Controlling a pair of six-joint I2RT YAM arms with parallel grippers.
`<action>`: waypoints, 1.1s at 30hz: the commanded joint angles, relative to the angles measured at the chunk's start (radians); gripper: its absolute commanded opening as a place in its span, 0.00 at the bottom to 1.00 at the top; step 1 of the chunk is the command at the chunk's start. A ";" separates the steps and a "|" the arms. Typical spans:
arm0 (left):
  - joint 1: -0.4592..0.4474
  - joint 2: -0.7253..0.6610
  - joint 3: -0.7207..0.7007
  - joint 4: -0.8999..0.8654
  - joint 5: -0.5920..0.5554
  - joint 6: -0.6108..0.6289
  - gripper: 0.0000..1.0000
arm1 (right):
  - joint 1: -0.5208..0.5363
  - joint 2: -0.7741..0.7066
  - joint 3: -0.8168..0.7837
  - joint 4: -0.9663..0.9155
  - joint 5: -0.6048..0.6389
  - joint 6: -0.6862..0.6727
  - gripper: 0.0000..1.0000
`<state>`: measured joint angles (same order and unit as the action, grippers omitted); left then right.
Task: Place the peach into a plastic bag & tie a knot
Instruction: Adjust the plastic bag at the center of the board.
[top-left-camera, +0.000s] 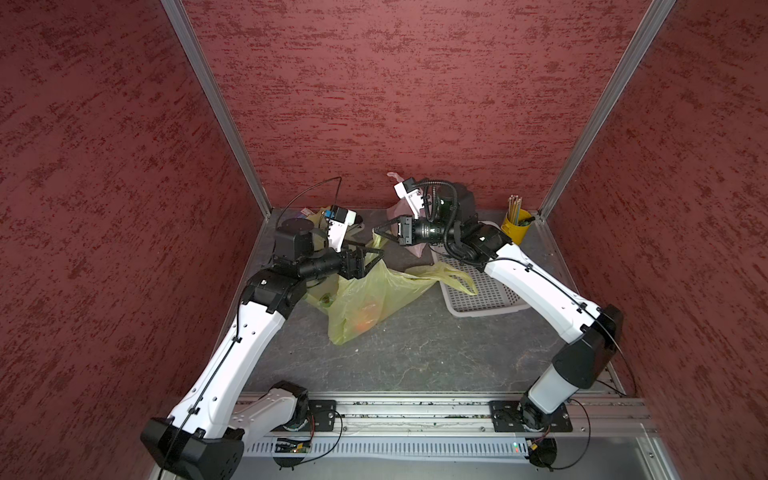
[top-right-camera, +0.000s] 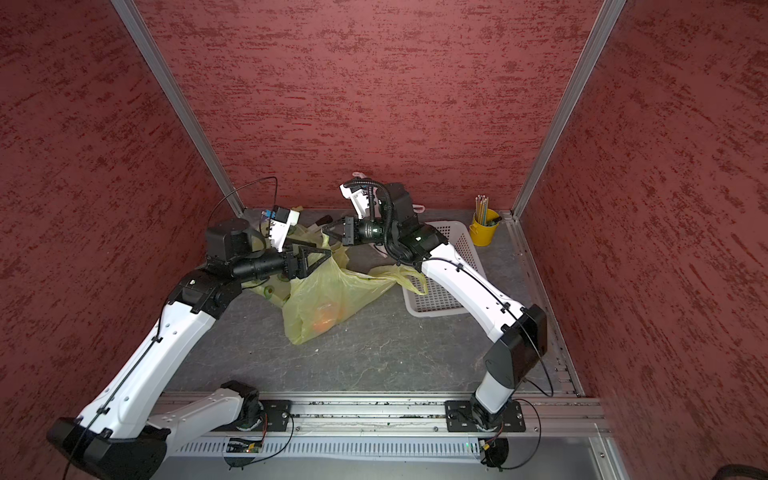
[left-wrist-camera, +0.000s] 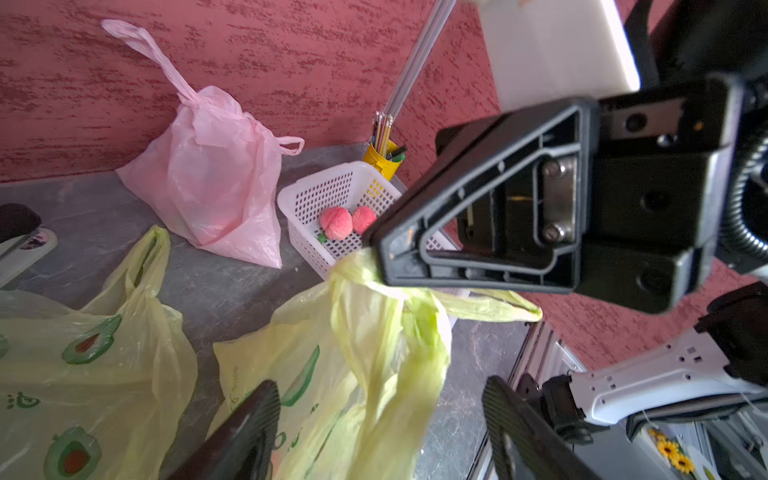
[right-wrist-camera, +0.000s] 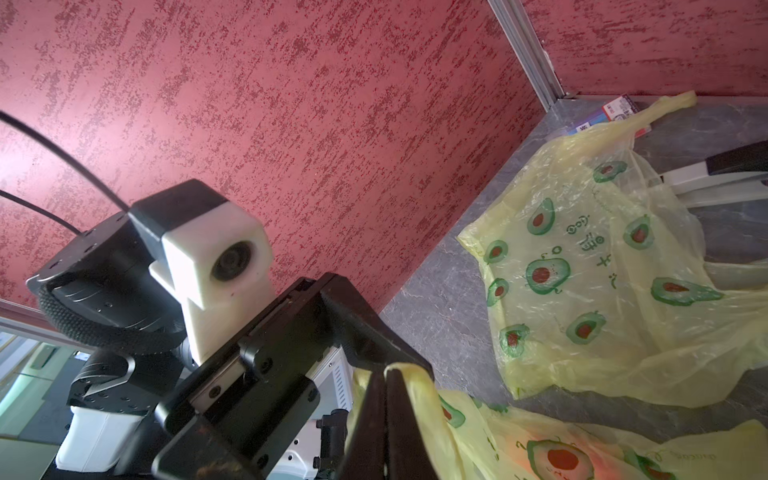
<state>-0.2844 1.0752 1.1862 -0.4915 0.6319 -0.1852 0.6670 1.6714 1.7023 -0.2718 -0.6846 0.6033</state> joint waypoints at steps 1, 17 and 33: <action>0.040 0.002 -0.016 0.110 0.078 -0.054 0.78 | 0.007 0.008 0.013 0.051 0.000 0.022 0.00; -0.175 -0.019 0.080 -0.138 -0.336 0.206 0.60 | 0.008 0.043 0.043 0.050 0.008 0.042 0.00; -0.252 0.036 0.118 -0.156 -0.572 0.225 0.34 | 0.008 0.045 0.045 0.040 0.009 0.038 0.00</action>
<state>-0.5323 1.1332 1.3018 -0.6613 0.0715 0.0250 0.6678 1.7123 1.7123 -0.2535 -0.6842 0.6338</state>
